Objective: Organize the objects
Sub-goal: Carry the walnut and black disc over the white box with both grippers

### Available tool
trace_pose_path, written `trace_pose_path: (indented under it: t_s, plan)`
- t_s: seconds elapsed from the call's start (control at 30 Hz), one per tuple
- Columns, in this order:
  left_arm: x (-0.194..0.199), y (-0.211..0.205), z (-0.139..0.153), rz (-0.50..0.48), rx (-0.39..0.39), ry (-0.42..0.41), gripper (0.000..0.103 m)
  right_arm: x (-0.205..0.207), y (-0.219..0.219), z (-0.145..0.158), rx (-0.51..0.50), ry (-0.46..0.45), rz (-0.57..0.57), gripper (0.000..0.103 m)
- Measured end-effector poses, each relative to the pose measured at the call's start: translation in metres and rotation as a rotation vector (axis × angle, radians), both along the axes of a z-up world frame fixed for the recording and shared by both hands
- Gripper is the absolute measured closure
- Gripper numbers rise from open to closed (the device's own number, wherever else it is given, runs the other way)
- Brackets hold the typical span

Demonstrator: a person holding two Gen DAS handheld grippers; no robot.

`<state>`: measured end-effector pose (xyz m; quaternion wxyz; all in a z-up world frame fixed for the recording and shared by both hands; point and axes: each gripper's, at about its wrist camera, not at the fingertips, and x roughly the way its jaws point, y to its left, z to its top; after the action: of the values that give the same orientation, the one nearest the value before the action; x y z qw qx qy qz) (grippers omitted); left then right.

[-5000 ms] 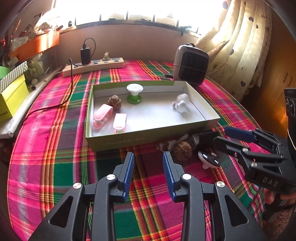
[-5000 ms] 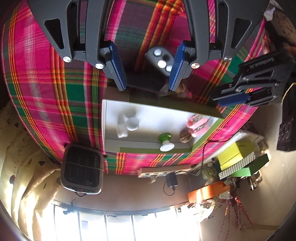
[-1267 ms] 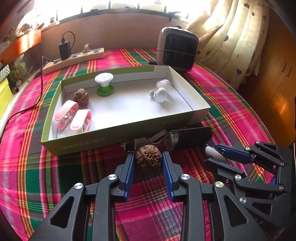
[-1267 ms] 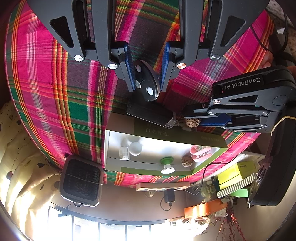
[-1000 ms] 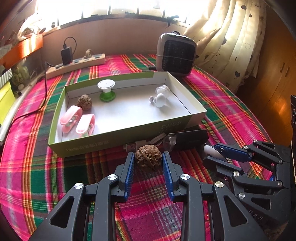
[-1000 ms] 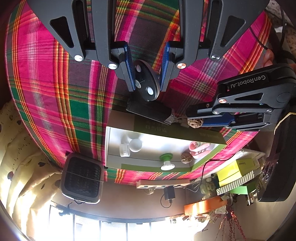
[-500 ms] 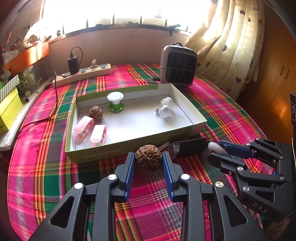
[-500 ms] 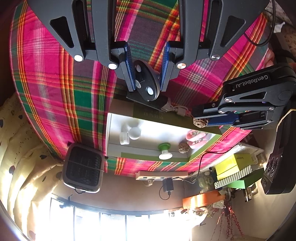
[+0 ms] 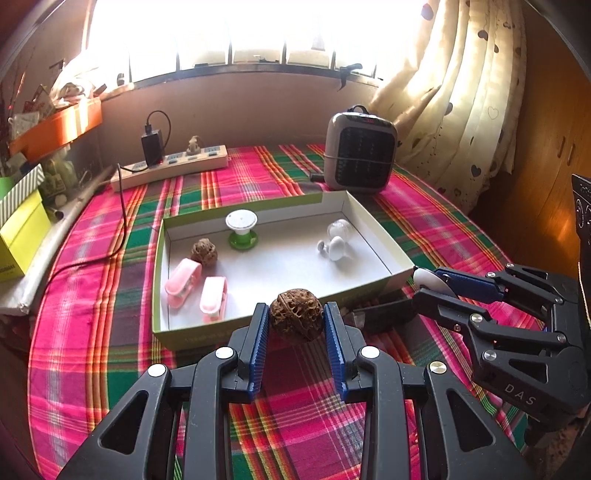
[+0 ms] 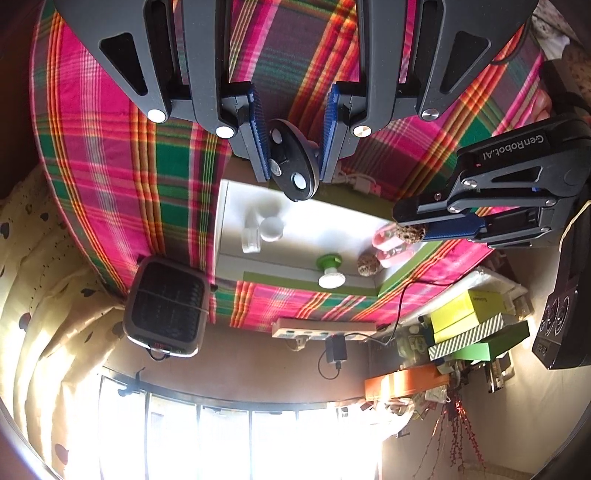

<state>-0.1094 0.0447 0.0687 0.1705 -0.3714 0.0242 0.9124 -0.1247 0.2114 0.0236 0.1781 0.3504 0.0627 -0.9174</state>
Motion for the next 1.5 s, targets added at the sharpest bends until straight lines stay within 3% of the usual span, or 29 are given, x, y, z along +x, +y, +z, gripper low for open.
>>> trace_pose_path:
  t_s: [0.43, 0.9, 1.5]
  plan:
    - [-0.020, -0.002, 0.012, 0.000, 0.018, 0.001, 0.075, -0.023, -0.002, 0.018, -0.001, 0.031, 0.009, 0.075]
    - [-0.052, -0.004, 0.008, 0.011, 0.007, -0.024, 0.075, -0.074, -0.015, 0.040, 0.033, 0.060, 0.044, 0.075]
    - [-0.091, -0.005, -0.023, 0.027, 0.009, -0.099, 0.075, -0.150, -0.027, -0.002, 0.061, -0.090, 0.052, 0.075]
